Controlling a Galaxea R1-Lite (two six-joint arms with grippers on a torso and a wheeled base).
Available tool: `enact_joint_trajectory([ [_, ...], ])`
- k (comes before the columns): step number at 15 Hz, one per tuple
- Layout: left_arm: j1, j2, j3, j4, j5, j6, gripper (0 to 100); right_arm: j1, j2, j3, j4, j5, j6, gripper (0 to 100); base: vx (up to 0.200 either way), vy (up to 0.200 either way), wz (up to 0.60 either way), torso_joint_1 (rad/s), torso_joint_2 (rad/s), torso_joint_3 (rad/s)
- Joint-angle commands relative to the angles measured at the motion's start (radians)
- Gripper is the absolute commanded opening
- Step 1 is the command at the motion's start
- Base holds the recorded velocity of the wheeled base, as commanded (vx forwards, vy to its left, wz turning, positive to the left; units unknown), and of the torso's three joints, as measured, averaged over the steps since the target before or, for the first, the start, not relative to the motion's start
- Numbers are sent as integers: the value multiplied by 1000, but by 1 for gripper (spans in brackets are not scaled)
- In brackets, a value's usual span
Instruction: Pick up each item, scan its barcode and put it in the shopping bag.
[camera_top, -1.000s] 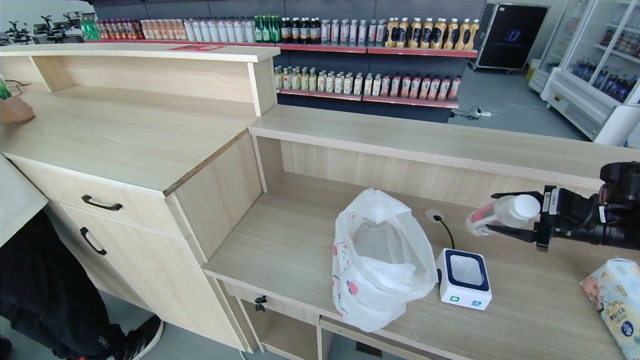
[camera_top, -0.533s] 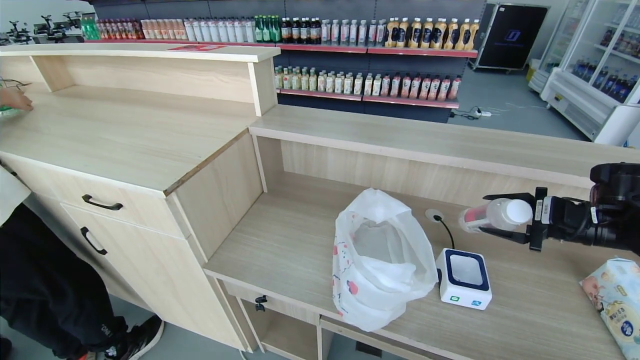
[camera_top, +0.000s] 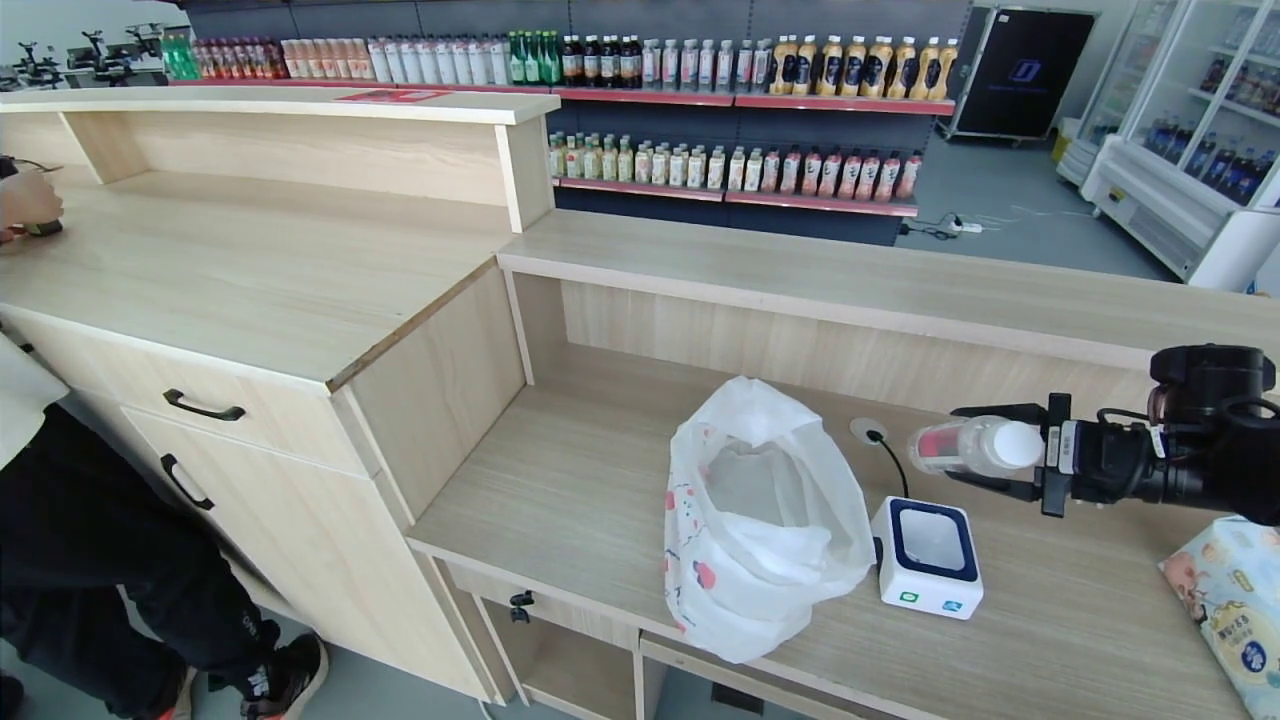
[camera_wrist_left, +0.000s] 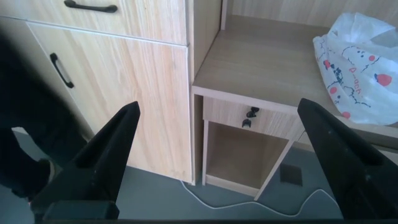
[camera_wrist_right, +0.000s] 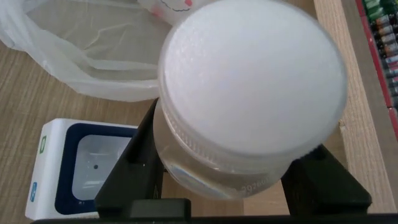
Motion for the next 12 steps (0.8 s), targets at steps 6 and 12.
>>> enact_joint_trajectory([
  [6,0,0,0,0,0,0,100,0,38,0,-4,4,-21,0,0,0,0,0,0,0],
  [12,0,1,0,0,0,0,100,3,66,-6,-34,22,-24,0,0,0,0,0,0,0],
])
